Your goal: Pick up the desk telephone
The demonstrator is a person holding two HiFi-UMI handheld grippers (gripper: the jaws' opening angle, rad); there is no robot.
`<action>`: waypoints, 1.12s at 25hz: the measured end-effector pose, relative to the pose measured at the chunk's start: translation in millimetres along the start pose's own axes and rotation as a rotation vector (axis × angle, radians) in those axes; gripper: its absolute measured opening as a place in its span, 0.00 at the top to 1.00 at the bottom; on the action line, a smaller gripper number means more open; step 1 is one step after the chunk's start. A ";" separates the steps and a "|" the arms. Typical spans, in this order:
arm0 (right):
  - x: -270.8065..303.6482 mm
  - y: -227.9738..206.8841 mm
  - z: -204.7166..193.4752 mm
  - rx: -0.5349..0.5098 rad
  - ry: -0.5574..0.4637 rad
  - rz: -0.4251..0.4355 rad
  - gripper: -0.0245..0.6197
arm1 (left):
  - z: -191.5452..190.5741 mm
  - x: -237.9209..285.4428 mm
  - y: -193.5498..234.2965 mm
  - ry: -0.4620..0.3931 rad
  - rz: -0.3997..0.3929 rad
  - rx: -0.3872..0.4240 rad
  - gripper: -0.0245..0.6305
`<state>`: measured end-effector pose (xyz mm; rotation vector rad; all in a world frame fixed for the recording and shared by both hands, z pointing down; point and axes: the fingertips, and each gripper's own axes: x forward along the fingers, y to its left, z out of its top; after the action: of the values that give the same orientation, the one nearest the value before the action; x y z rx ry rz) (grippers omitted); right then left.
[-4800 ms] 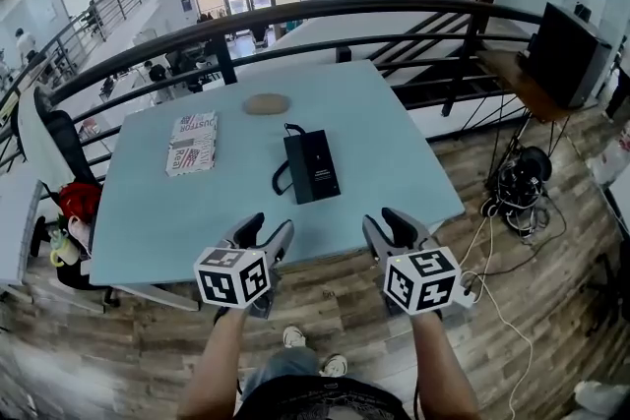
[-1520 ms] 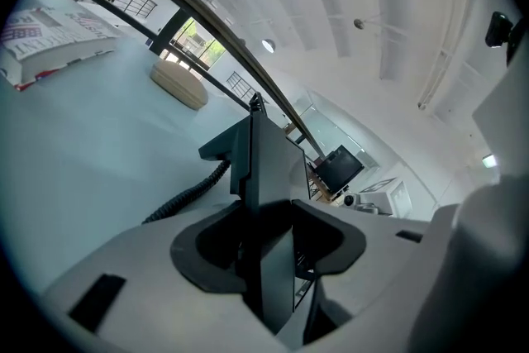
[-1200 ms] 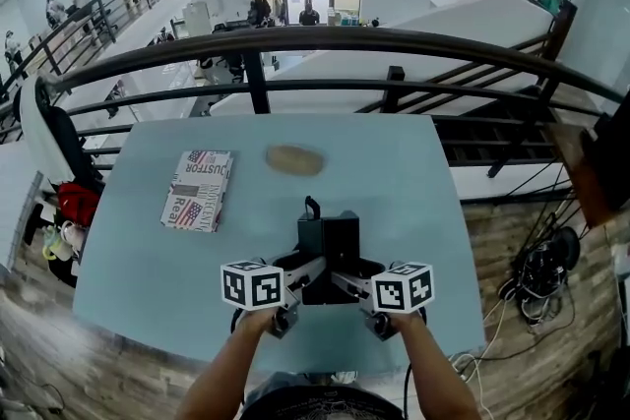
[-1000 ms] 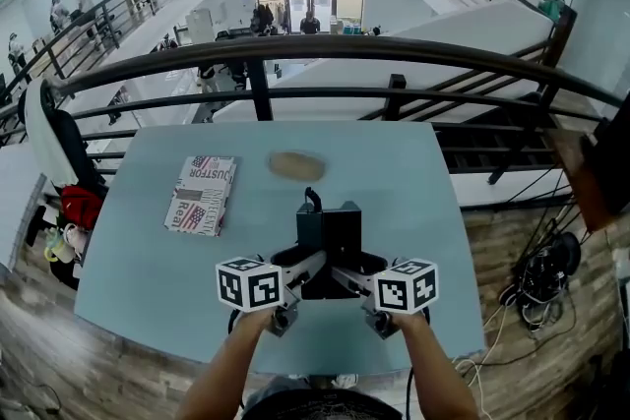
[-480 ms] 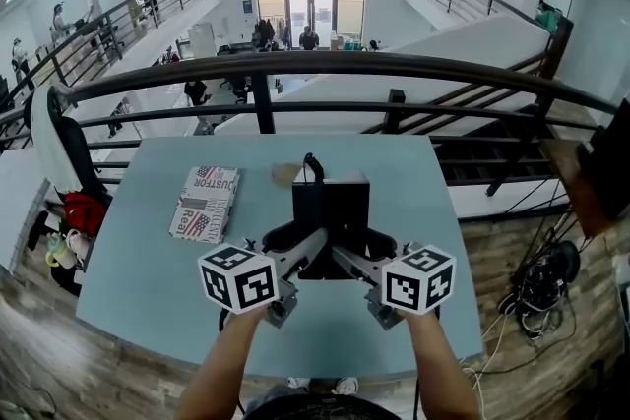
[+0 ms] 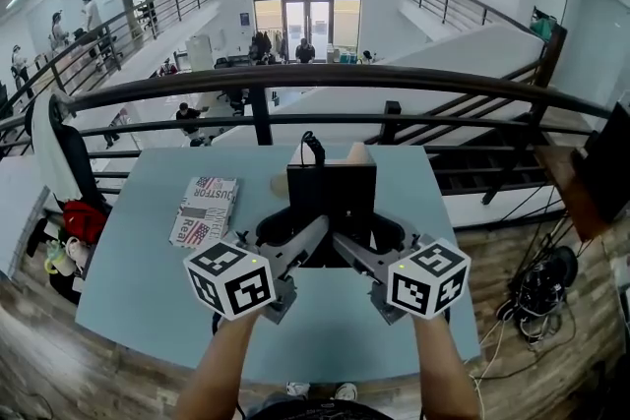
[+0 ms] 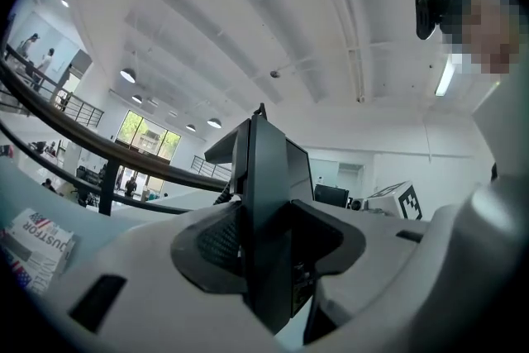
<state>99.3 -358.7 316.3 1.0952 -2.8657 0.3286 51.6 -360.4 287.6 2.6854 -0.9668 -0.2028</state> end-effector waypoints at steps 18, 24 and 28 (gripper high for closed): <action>-15.1 10.2 27.8 -0.076 -0.065 0.007 0.55 | 24.2 -3.1 -22.4 -0.059 -0.001 0.061 0.68; -15.6 9.8 27.3 -0.075 -0.069 0.008 0.55 | 24.0 -2.8 -23.0 -0.059 0.000 0.067 0.68; -14.1 8.0 27.0 -0.072 -0.070 0.007 0.55 | 24.1 -1.3 -21.3 -0.056 -0.001 0.071 0.68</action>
<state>105.1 -349.5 286.8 1.1065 -2.9167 0.1894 58.0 -348.9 258.3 2.7584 -1.0071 -0.2504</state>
